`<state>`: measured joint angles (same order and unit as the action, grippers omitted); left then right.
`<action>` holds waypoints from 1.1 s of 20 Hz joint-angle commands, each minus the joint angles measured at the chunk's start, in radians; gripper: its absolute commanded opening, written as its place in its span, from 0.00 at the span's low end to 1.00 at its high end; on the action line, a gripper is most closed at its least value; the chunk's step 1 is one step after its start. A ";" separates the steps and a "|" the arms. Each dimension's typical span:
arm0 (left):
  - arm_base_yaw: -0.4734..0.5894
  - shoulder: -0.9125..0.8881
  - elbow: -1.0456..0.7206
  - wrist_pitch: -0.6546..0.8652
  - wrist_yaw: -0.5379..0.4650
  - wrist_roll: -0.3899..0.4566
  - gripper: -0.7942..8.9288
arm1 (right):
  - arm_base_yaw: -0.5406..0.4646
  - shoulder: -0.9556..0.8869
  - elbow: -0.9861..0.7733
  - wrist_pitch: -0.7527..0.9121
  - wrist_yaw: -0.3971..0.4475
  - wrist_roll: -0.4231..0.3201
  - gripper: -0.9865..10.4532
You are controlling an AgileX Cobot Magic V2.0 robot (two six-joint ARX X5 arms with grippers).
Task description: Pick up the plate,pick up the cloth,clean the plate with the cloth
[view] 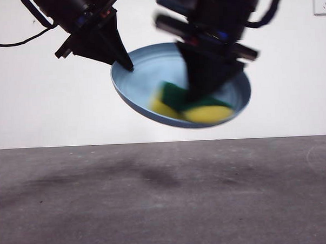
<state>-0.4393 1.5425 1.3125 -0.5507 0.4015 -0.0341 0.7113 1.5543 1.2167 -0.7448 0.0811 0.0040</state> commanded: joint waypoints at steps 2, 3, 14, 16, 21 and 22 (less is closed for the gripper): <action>-0.008 -0.009 0.005 -0.082 0.048 0.011 0.07 | -0.035 0.016 -0.015 0.052 0.242 -0.002 0.07; -0.013 -0.009 0.005 -0.093 0.049 0.018 0.07 | -0.041 0.016 -0.015 0.080 0.240 -0.002 0.07; -0.053 -0.008 0.005 -0.106 -0.047 0.055 0.07 | -0.053 -0.007 -0.015 0.371 -0.079 0.009 0.07; -0.053 -0.005 0.003 -0.109 -0.185 0.071 0.07 | -0.048 -0.041 -0.015 0.364 -0.079 0.010 0.07; -0.007 0.051 0.002 -0.095 -0.306 0.091 0.07 | -0.051 -0.205 -0.015 0.321 -0.069 0.009 0.07; 0.006 0.069 0.002 -0.093 -0.311 0.091 0.07 | -0.051 -0.236 -0.015 0.306 -0.047 0.009 0.07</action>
<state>-0.4347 1.5993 1.3148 -0.6510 0.0868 0.0452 0.6605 1.3109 1.2125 -0.4423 0.0341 0.0044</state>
